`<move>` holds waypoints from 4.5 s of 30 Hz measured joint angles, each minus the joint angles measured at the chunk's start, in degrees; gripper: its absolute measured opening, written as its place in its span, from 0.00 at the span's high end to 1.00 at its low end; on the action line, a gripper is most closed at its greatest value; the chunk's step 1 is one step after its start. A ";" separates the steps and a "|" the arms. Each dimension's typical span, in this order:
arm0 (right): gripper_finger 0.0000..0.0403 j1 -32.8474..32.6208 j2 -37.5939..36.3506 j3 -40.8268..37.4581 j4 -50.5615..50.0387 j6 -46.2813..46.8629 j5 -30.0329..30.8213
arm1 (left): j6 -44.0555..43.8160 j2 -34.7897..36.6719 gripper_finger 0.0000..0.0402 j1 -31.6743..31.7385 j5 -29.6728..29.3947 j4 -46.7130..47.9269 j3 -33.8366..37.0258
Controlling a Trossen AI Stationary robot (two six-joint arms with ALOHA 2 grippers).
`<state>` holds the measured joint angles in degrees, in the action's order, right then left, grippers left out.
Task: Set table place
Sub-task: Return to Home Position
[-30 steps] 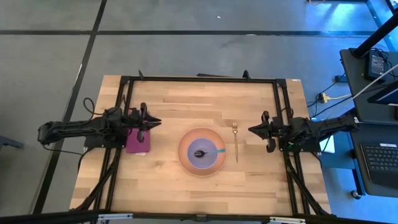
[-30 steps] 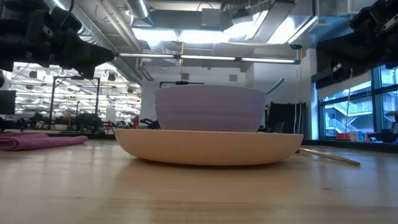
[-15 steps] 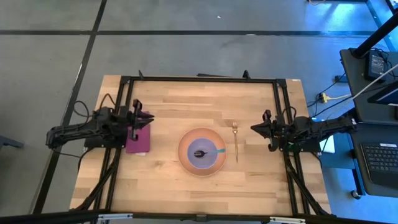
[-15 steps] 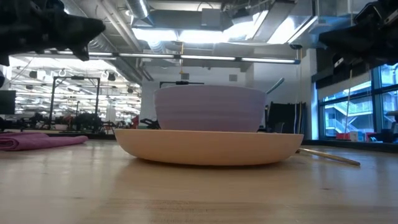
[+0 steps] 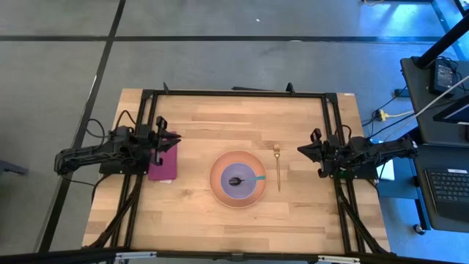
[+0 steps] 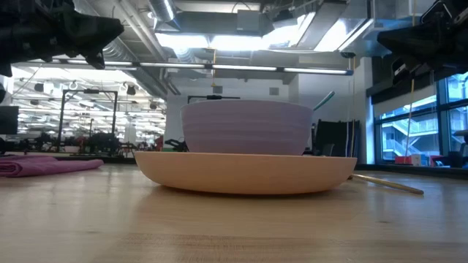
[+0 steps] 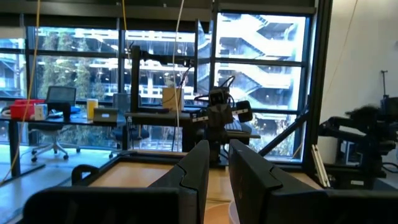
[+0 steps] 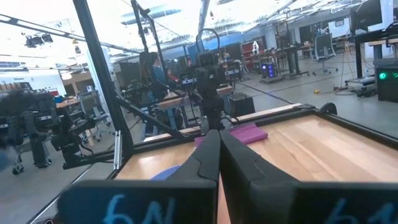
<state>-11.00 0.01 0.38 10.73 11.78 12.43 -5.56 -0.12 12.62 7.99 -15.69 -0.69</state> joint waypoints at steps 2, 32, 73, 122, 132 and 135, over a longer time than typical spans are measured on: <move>0.98 0.01 0.00 0.00 0.00 -0.07 0.00 | 0.00 -0.02 0.86 0.00 0.00 0.04 0.00; 0.98 0.02 1.40 0.00 -7.66 -0.03 -0.04 | 4.67 -0.04 0.86 -0.02 -1.90 14.55 -0.02; 0.98 0.01 1.40 0.07 -7.62 -0.03 -0.04 | 4.68 -0.04 0.86 0.00 -1.95 14.63 -0.02; 0.98 0.00 1.42 0.09 -7.62 -0.03 -0.04 | 4.68 -0.03 0.86 -0.02 -1.95 14.65 -0.02; 0.98 0.01 1.42 0.09 -7.62 -0.03 -0.04 | 4.68 -0.02 0.86 -0.02 -1.95 14.63 -0.02; 0.98 0.02 1.42 0.09 -7.64 -0.03 -0.02 | 4.68 -0.02 0.86 0.00 -1.95 14.65 -0.02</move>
<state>-10.98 1.43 0.47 3.09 11.75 12.40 -0.89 -0.14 12.62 6.04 -1.04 -0.71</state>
